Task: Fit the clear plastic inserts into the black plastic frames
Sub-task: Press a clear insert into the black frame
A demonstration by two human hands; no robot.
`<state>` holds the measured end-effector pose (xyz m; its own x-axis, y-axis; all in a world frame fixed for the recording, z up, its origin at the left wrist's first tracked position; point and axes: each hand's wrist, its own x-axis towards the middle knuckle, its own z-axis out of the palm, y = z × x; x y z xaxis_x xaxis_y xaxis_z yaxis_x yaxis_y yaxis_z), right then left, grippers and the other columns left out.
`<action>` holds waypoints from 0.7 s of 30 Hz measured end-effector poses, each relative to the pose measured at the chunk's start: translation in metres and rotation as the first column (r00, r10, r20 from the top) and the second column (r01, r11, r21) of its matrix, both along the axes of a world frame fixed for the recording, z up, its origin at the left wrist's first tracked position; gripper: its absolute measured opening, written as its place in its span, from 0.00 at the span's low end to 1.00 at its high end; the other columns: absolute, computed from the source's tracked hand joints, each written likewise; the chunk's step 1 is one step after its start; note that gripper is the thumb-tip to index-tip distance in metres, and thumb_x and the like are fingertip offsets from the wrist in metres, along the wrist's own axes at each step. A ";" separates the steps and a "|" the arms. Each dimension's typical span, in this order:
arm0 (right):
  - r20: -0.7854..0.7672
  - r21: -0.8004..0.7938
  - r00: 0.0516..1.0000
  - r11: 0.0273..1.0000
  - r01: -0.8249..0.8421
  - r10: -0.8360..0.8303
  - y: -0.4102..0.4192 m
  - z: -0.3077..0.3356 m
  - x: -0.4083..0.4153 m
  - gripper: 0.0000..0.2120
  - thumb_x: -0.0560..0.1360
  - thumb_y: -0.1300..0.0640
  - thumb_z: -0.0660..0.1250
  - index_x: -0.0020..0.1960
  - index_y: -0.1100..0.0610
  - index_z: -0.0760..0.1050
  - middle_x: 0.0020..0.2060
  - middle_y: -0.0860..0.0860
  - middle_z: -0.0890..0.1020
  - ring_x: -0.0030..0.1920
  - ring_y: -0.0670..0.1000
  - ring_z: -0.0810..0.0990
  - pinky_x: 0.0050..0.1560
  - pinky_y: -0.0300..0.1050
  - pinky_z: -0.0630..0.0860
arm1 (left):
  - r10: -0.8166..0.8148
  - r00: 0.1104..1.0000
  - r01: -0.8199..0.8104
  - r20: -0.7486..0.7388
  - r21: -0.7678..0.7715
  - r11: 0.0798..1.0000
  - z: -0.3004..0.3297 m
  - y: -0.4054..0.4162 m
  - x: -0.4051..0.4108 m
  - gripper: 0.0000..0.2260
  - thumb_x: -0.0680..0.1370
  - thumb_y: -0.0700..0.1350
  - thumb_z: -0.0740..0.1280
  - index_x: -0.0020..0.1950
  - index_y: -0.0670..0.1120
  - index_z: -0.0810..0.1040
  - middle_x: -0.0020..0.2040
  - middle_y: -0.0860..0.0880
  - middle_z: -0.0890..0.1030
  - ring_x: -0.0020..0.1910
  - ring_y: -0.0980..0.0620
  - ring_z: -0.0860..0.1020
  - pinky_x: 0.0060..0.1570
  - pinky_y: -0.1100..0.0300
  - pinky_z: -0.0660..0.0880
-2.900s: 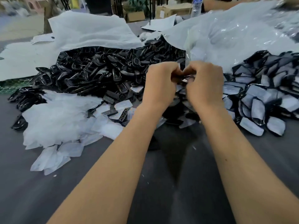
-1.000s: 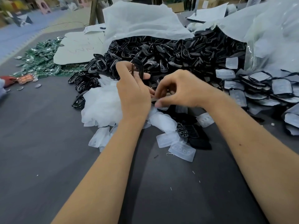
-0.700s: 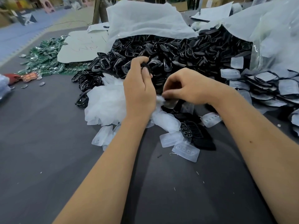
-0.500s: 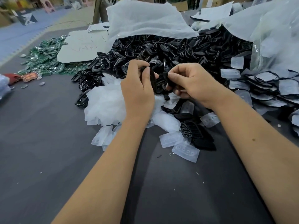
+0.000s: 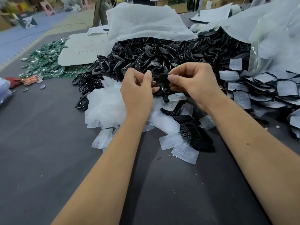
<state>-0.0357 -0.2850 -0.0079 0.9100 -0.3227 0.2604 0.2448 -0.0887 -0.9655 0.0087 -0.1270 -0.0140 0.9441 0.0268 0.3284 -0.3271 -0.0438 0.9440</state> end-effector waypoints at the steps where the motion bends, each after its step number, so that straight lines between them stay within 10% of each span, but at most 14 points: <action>1: 0.011 -0.005 1.000 1.000 0.008 -0.008 0.001 0.000 0.000 0.05 0.73 0.66 0.78 0.43 0.57 0.86 0.35 0.53 0.86 0.36 0.51 0.85 0.40 0.41 0.82 | 0.005 1.000 -0.005 -0.025 0.007 1.000 0.001 -0.001 0.001 0.11 0.83 0.42 0.69 0.43 0.40 0.72 0.42 0.36 0.81 0.41 0.39 0.83 0.40 0.51 0.83; 5: 0.034 -0.113 0.999 0.993 0.042 -0.039 0.003 0.001 0.001 0.04 0.73 0.65 0.79 0.43 0.57 0.87 0.36 0.54 0.87 0.35 0.52 0.85 0.39 0.43 0.83 | -0.064 0.992 0.061 -0.110 -0.027 0.998 -0.001 -0.001 0.003 0.10 0.82 0.40 0.69 0.42 0.44 0.73 0.30 0.49 0.80 0.29 0.50 0.82 0.36 0.52 0.81; 12: 0.027 -0.319 0.989 0.937 0.145 -0.143 0.005 -0.003 0.002 0.03 0.74 0.64 0.78 0.44 0.58 0.86 0.34 0.53 0.86 0.32 0.52 0.85 0.37 0.47 0.84 | -0.176 0.946 0.131 -0.271 -0.175 0.976 -0.003 -0.003 0.002 0.13 0.81 0.29 0.60 0.55 0.41 0.80 0.39 0.47 0.86 0.39 0.45 0.88 0.47 0.50 0.85; 21: -0.002 0.298 0.995 0.950 0.094 -0.098 0.007 0.000 0.005 0.03 0.81 0.68 0.68 0.49 0.63 0.79 0.34 0.50 0.83 0.37 0.51 0.86 0.40 0.41 0.82 | -0.435 0.871 0.386 -0.227 -0.232 0.893 -0.001 0.001 -0.002 0.17 0.78 0.24 0.64 0.61 0.40 0.82 0.41 0.43 0.86 0.36 0.45 0.86 0.49 0.47 0.84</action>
